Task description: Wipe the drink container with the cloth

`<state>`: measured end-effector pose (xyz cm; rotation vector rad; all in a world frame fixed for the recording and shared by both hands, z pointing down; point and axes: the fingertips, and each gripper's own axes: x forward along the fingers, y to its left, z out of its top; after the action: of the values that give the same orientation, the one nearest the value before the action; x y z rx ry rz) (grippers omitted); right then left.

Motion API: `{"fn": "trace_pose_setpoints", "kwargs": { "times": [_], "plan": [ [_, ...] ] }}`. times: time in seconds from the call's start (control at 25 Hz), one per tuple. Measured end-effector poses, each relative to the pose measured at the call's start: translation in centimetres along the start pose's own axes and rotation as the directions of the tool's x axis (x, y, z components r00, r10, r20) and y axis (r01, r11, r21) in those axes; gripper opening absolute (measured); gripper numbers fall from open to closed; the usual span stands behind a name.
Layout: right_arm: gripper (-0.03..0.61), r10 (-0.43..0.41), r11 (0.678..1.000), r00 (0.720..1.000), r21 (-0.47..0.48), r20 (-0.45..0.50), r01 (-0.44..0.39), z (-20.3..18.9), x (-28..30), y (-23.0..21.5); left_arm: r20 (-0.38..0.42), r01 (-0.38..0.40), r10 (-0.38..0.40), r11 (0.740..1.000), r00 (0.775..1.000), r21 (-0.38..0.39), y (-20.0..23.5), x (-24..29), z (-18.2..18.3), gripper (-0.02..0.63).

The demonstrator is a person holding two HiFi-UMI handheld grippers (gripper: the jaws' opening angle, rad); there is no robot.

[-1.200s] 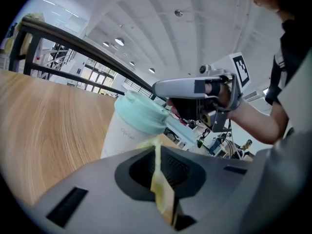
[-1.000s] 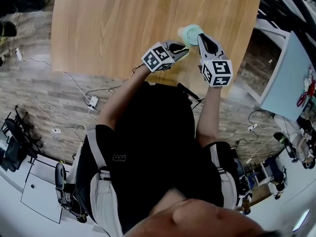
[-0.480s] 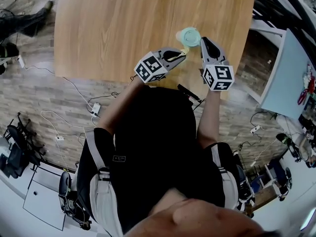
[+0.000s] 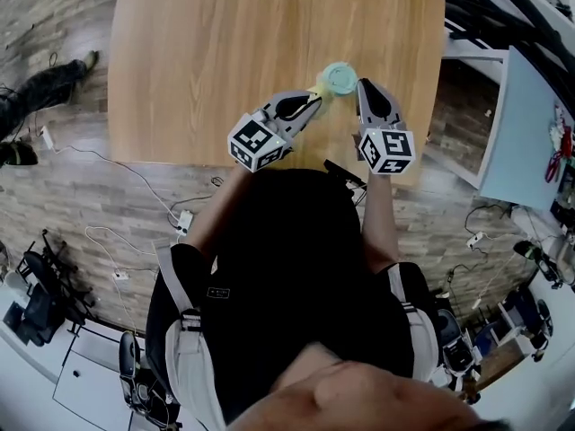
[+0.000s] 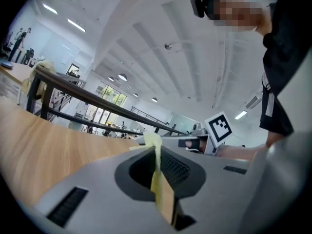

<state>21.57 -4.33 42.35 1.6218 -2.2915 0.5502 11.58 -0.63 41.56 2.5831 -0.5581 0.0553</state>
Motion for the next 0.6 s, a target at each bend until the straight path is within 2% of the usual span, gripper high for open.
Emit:
{"fn": "trace_pose_setpoints", "kwargs": {
  "times": [0.12,0.32,0.48,0.6],
  "plan": [
    [0.04,0.005,1.0,1.0,-0.008,0.018,-0.005,0.1,-0.3,0.5,0.053,-0.056,0.055,0.998,0.997,0.014,0.9,-0.9,1.4,0.034],
    [0.04,0.016,1.0,0.999,-0.023,0.034,-0.015,-0.2,-0.4,1.7,0.092,-0.126,0.122,0.991,0.988,0.045,2.2,-2.2,2.5,0.034],
    [0.04,-0.025,0.999,0.997,-0.022,0.067,0.026,-0.1,-1.0,2.0,0.127,-0.198,0.188,0.978,0.974,0.069,2.9,-3.4,3.5,0.034],
    [0.04,-0.058,0.998,0.993,0.015,0.104,0.057,0.2,-1.6,2.0,0.156,-0.261,0.247,0.962,0.956,0.078,3.3,-4.5,4.1,0.034]
  ]
}}
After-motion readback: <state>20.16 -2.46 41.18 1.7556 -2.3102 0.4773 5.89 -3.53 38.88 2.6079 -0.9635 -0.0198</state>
